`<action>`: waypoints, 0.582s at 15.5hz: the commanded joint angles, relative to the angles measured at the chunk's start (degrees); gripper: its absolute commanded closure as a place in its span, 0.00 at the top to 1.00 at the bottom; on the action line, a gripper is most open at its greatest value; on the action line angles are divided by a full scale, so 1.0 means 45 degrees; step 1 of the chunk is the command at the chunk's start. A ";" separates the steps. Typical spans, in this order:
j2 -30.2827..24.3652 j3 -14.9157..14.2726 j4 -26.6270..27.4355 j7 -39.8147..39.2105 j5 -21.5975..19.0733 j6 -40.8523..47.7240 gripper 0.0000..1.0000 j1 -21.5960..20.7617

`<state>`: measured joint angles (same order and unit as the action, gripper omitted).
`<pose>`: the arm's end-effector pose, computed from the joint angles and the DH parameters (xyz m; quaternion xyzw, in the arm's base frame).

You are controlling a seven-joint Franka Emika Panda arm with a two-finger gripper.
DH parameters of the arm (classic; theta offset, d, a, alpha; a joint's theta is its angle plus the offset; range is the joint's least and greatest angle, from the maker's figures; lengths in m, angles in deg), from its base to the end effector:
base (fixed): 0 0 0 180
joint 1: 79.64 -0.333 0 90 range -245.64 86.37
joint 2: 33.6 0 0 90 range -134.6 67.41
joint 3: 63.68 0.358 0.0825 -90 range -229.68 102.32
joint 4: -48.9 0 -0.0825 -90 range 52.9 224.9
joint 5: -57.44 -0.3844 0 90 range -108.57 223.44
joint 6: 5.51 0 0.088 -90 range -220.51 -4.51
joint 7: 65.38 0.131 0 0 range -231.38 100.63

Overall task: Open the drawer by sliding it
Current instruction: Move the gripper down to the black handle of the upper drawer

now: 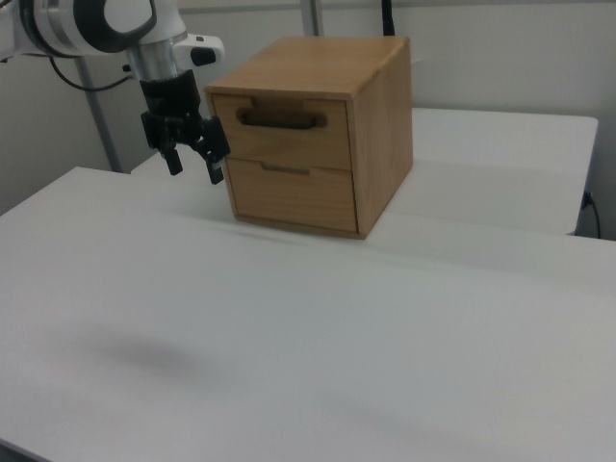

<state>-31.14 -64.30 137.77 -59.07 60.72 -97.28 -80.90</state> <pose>0.5731 -0.0008 0.6306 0.9984 -0.0487 0.0056 0.0286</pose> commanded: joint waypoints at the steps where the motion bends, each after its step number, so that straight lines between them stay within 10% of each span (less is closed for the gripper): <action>1: 0.0059 -0.0114 0.0036 0.4050 -0.0825 -0.1262 0.95 0.0046; 9: 0.1463 -0.0115 -0.0022 1.2949 -0.1824 -0.6887 1.00 0.0046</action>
<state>-27.11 -64.55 137.83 -9.70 53.65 -121.11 -80.26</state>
